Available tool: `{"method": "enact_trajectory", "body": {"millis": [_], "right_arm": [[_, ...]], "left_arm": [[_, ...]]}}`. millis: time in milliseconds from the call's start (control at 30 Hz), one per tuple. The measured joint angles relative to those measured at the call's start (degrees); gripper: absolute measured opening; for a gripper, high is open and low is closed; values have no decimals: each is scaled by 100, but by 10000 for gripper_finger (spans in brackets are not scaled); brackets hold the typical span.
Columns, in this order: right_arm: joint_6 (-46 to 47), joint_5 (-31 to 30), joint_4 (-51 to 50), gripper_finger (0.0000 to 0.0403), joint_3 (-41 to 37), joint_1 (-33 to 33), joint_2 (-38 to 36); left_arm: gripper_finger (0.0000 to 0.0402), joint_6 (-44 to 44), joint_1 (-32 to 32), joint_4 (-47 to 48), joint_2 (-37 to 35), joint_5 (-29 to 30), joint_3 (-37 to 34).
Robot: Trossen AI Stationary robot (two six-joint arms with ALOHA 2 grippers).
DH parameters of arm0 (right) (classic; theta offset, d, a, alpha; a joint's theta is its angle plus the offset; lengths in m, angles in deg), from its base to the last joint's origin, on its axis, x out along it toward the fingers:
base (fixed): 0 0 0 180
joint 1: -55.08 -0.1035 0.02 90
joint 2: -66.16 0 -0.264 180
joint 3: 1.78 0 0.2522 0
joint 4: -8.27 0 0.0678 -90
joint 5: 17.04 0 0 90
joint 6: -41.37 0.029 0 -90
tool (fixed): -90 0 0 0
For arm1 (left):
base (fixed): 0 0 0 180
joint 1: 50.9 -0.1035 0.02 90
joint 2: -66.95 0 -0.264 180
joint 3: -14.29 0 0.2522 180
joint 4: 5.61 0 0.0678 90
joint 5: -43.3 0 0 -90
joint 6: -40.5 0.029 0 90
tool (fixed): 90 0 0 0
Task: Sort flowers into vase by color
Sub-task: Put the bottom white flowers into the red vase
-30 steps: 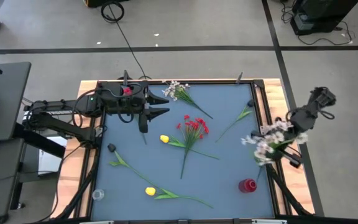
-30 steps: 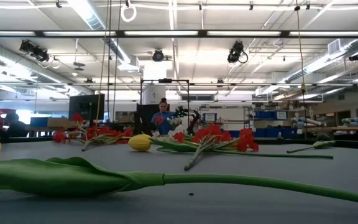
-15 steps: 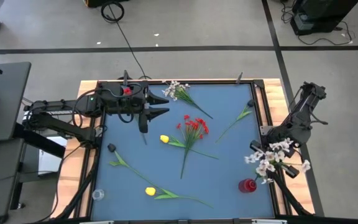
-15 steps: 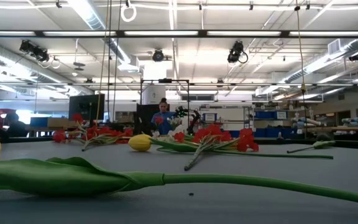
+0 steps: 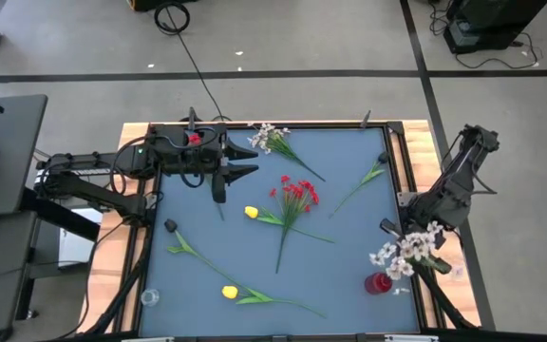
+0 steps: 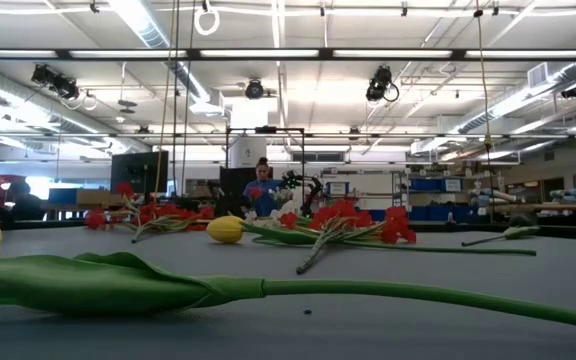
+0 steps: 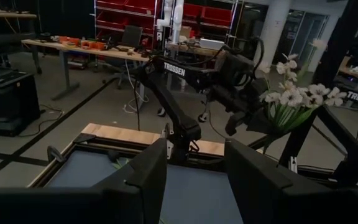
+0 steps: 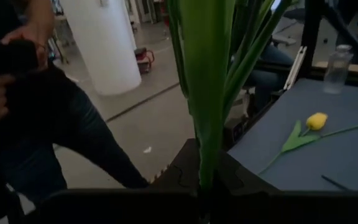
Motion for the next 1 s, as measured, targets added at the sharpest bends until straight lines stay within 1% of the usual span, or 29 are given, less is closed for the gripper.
{"method": "enact_trajectory", "body": {"millis": [233,333,400,500,667,733,833,1000], "right_arm": [[-177,220,120,13,0,-15,458],[-180,411,151,19,0,-15,714],[-183,496,148,29,0,-15,896],[-243,632,152,54,0,-15,1135],[-245,666,155,103,0,-15,1404],[-238,665,129,116,0,-15,1477],[-146,718,-40,127,0,-20,1510],[-37,893,-522,129,0,-106,1481]], "left_arm": [[167,0,0,0,-2,1,0],[167,0,0,0,-2,1,0],[167,0,0,0,-2,1,2],[167,0,1,0,-2,2,2],[167,0,0,0,-2,0,2],[167,0,1,0,-2,1,2],[167,0,1,0,-2,0,2],[167,0,0,0,-2,0,2]]}}
